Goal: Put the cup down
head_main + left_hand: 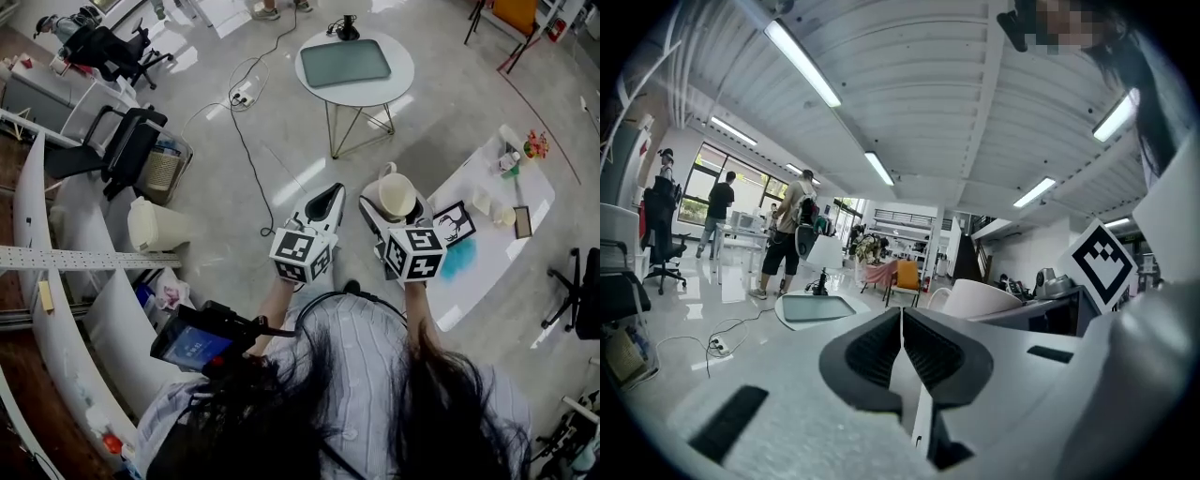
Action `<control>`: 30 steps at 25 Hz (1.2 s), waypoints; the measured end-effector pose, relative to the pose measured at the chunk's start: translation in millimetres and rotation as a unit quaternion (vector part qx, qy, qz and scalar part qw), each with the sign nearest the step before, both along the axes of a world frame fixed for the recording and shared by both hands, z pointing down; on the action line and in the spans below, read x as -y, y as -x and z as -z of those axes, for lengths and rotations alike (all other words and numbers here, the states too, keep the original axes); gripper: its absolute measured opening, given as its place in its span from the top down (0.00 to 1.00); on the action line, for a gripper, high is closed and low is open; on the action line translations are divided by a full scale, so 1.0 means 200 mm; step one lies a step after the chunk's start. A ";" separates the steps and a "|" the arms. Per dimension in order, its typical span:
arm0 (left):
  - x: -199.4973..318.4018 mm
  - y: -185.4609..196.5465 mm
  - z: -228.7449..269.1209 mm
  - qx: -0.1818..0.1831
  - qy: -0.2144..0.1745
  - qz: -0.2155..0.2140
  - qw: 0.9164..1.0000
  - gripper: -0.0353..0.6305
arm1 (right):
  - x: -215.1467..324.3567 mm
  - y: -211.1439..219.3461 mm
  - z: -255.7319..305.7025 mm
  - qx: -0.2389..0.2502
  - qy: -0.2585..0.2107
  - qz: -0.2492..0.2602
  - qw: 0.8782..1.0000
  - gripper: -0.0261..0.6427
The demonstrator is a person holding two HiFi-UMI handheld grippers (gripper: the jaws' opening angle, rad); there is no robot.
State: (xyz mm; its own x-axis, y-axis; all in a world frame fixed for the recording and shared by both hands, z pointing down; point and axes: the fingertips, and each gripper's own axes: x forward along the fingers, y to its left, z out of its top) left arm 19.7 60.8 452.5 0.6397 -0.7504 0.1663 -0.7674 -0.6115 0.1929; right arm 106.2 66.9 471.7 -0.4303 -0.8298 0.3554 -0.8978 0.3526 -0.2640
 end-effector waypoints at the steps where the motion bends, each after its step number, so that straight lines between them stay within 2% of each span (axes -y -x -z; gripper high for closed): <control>1: 0.04 0.00 0.00 0.000 0.001 -0.003 1.000 0.91 | 0.04 0.00 0.00 0.002 0.001 -0.005 1.000 0.32; 7: 0.37 0.06 -0.02 0.005 0.005 -0.018 1.000 0.92 | 0.32 0.05 -0.04 0.006 0.019 -0.025 0.999 0.32; 14: 0.77 0.19 0.01 -0.010 0.006 -0.026 1.000 0.92 | 0.66 0.15 -0.04 0.008 0.026 -0.049 0.998 0.32; 19: 0.98 0.28 -0.01 -0.016 0.017 -0.044 0.999 0.91 | 0.87 0.26 -0.04 -0.002 0.034 -0.057 0.998 0.32; 30: 1.33 0.41 0.00 -0.019 0.011 -0.081 0.996 0.92 | 1.20 0.38 0.00 -0.009 0.027 -0.094 0.995 0.32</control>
State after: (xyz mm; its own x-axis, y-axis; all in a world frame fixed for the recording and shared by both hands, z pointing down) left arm -63.1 -204.2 453.0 0.7588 -0.6325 0.1557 -0.6504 -0.7226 0.2342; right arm 29.5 -172.7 472.5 -0.2634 -0.8742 0.4079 -0.9509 0.1642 -0.2622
